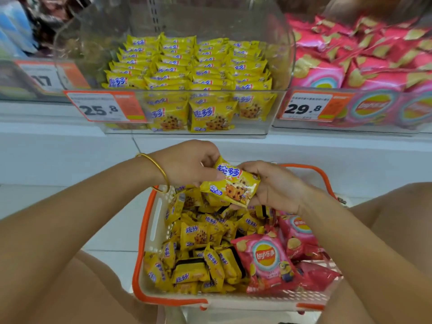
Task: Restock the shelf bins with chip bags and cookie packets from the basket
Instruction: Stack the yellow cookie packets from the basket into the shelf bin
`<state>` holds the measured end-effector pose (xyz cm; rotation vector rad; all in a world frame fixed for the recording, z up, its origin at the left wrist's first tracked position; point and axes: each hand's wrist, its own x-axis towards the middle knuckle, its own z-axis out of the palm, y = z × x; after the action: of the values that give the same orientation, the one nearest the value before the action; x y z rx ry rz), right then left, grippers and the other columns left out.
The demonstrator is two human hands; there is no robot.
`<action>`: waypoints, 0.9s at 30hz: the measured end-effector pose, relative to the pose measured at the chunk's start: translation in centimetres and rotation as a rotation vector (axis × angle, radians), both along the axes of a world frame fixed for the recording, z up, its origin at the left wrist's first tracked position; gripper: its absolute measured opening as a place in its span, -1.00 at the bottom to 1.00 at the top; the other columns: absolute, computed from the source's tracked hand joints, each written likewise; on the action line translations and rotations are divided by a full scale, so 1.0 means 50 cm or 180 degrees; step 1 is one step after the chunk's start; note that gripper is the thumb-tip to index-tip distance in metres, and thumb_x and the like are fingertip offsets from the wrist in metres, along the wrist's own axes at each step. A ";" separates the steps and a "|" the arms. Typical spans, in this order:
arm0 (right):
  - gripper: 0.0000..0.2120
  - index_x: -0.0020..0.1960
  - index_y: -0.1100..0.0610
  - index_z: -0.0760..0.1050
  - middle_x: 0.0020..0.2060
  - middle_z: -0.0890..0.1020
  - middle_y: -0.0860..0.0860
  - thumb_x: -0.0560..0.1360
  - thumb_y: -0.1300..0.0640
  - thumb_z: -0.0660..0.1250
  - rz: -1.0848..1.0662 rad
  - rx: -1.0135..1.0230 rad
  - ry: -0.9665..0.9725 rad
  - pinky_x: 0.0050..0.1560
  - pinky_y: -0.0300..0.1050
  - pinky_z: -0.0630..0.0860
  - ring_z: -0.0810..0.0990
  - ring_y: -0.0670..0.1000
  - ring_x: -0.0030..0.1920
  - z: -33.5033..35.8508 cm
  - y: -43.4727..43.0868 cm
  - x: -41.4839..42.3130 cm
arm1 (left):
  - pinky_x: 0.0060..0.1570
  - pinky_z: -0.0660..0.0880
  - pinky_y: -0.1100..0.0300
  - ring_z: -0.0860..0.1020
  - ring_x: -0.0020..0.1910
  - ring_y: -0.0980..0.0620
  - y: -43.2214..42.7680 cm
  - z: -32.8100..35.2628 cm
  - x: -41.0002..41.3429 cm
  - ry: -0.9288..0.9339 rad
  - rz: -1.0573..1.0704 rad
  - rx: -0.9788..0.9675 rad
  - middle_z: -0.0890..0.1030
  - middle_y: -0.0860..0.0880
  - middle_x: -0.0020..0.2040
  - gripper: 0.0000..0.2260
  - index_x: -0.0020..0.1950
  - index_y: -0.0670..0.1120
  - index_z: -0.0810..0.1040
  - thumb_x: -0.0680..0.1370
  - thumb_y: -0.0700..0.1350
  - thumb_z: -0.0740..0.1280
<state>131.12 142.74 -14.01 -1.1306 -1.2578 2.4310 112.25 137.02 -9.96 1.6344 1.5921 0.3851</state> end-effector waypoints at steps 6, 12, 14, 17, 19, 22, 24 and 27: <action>-0.67 0.04 0.14 0.59 -0.04 0.67 0.15 0.32 0.04 0.44 0.0287 0.2569 -0.0419 -0.02 0.06 0.53 0.61 0.03 -0.08 0.136 0.037 0.041 | -0.19 0.49 0.11 0.48 -0.29 0.06 0.040 0.072 0.020 -0.0556 0.0209 0.1164 0.51 -0.04 -0.27 -0.87 -0.17 -0.05 0.50 0.44 -0.16 0.45; -0.74 -0.02 0.10 0.46 -0.15 0.60 0.09 0.37 0.14 0.49 -0.1017 0.4178 -0.0470 -0.12 -0.10 0.50 0.51 -0.05 -0.20 0.265 0.110 -0.004 | -0.13 0.46 0.36 0.49 -0.09 0.21 0.075 0.119 0.012 -0.0763 0.1114 0.2864 0.48 0.12 -0.03 -0.73 0.12 0.07 0.36 0.46 -0.07 0.31; -0.69 0.05 0.10 0.42 -0.15 0.56 0.02 0.37 0.10 0.44 -0.1005 0.4724 -0.0655 -0.10 -0.05 0.48 0.49 -0.02 -0.18 0.286 0.126 -0.032 | -0.08 0.43 0.38 0.49 -0.07 0.19 0.084 0.111 0.000 -0.0449 0.1205 0.2896 0.49 0.02 0.02 -0.67 0.23 -0.05 0.37 0.49 -0.10 0.30; -0.65 0.16 0.13 0.41 -0.15 0.45 -0.06 0.42 0.14 0.41 -0.0082 0.5432 -0.1743 -0.09 -0.10 0.39 0.42 -0.01 -0.11 0.291 0.146 -0.065 | -0.10 0.44 0.34 0.48 -0.15 0.29 0.086 0.091 -0.008 -0.0112 0.1124 0.2648 0.52 0.01 -0.03 -0.71 0.26 -0.13 0.36 0.55 -0.19 0.28; -0.67 0.16 0.09 0.43 -0.09 0.45 -0.03 0.43 0.15 0.39 0.0578 0.5662 -0.2348 -0.05 -0.08 0.43 0.47 0.06 0.00 0.295 0.150 -0.076 | -0.11 0.49 0.17 0.52 -0.16 0.22 0.084 0.079 -0.012 0.0006 0.1052 0.2526 0.55 0.09 -0.09 -0.76 0.22 -0.11 0.36 0.56 -0.19 0.26; -0.70 0.16 0.09 0.47 0.01 0.50 0.02 0.44 0.18 0.38 0.1304 0.5743 -0.2855 0.02 -0.05 0.47 0.50 0.13 0.11 0.306 0.153 -0.095 | -0.15 0.51 -0.02 0.58 -0.13 -0.06 0.079 0.067 -0.017 0.0733 0.0768 0.2451 0.62 0.04 -0.10 -0.83 0.11 -0.07 0.35 0.58 -0.02 0.20; -0.73 0.11 0.10 0.49 -0.02 0.51 0.04 0.43 0.19 0.41 0.1631 0.5647 -0.3162 0.01 -0.05 0.48 0.52 0.14 0.08 0.316 0.153 -0.112 | -0.23 0.49 -0.01 0.57 -0.17 -0.14 0.078 0.065 -0.019 0.1310 0.0547 0.2544 0.64 -0.02 -0.13 -0.76 0.07 -0.05 0.34 0.53 0.07 0.09; -0.83 0.00 0.09 0.52 -0.25 0.43 -0.03 0.42 0.21 0.40 0.1964 0.5596 -0.3262 0.08 0.05 0.53 0.54 0.15 -0.02 0.327 0.160 -0.128 | -0.39 0.30 0.11 0.48 -0.29 -0.13 0.079 0.073 -0.021 0.1777 0.0388 0.2569 0.56 0.00 -0.25 -0.68 0.06 -0.06 0.39 0.50 0.11 0.00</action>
<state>124.74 150.72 2.34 -1.1718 -3.0553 -0.1498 111.21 141.00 -6.32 2.4052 2.1149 0.7534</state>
